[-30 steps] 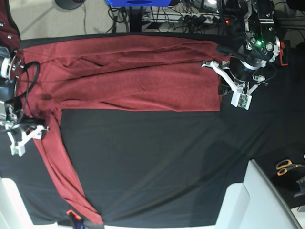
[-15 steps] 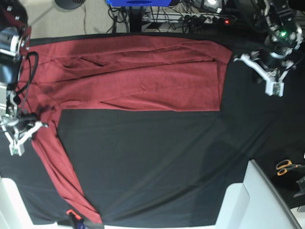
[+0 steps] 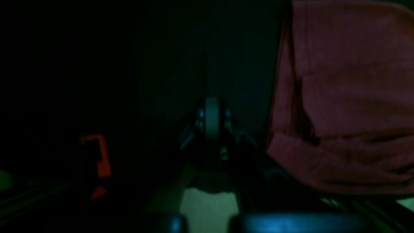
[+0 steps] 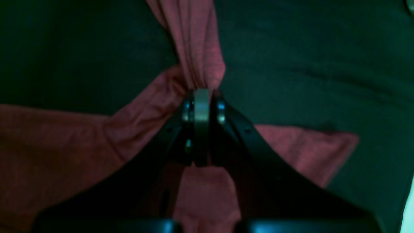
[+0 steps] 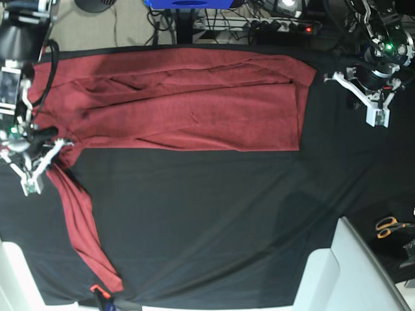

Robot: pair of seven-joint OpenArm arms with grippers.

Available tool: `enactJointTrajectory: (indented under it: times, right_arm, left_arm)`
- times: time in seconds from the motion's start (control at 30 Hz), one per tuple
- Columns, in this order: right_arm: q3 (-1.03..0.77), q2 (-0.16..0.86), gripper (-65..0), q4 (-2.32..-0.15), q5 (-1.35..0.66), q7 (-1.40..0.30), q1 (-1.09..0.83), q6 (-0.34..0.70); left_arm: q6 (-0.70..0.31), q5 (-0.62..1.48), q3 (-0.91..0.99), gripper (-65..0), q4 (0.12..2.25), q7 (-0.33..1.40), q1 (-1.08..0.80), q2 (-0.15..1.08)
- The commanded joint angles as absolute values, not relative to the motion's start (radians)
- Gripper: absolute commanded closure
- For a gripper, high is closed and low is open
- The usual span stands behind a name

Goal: Fold the T-shirt properly
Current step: 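Open both grippers and lift them off the folded shirt, then grasp the hanging red sleeve with the right gripper and lift it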

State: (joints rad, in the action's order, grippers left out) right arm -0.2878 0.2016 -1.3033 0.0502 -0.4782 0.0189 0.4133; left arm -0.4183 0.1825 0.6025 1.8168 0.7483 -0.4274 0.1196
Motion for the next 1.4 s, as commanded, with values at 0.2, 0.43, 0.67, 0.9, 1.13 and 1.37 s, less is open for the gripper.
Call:
enactJointTrajectory:
  times: [0.2, 0.43, 0.67, 0.9, 1.13, 1.37]
  right_arm:
    - [-0.291, 0.150, 0.0, -1.488, 0.047, -0.473, -0.127, 0.414]
    - [-0.292, 0.096, 0.0, -1.604, 0.044, -0.473, -0.268, 0.417]
    - [-0.288, 0.053, 0.0, -1.670, 0.042, -0.473, -0.363, 0.417]
    - [-0.286, 0.035, 0.0, -1.670, 0.041, -0.473, -0.414, 0.417]
    - [-0.285, 0.024, -2.6, -1.666, 0.041, -0.473, -0.435, 0.417]
    - [-0.285, 0.016, -27.5, -1.745, 0.041, -0.541, -0.435, 0.417]
  left_arm:
    - [-0.414, 0.186, 0.613, 0.0, 1.793, 0.728, -0.427, 0.131]
    - [-0.414, 0.186, 0.608, 0.0, 1.791, 0.728, -0.427, 0.131]
    - [-0.414, 0.186, 0.608, 0.0, 1.791, 0.728, -0.426, 0.131]
    - [-0.414, 0.186, 0.607, 0.0, 1.771, 0.730, -0.414, 0.131]
    - [-0.414, 0.186, 0.607, 0.0, 1.736, 0.727, -0.412, 0.131]
    - [-0.414, 0.186, 0.607, 0.0, 1.735, 0.727, -0.412, 0.131]
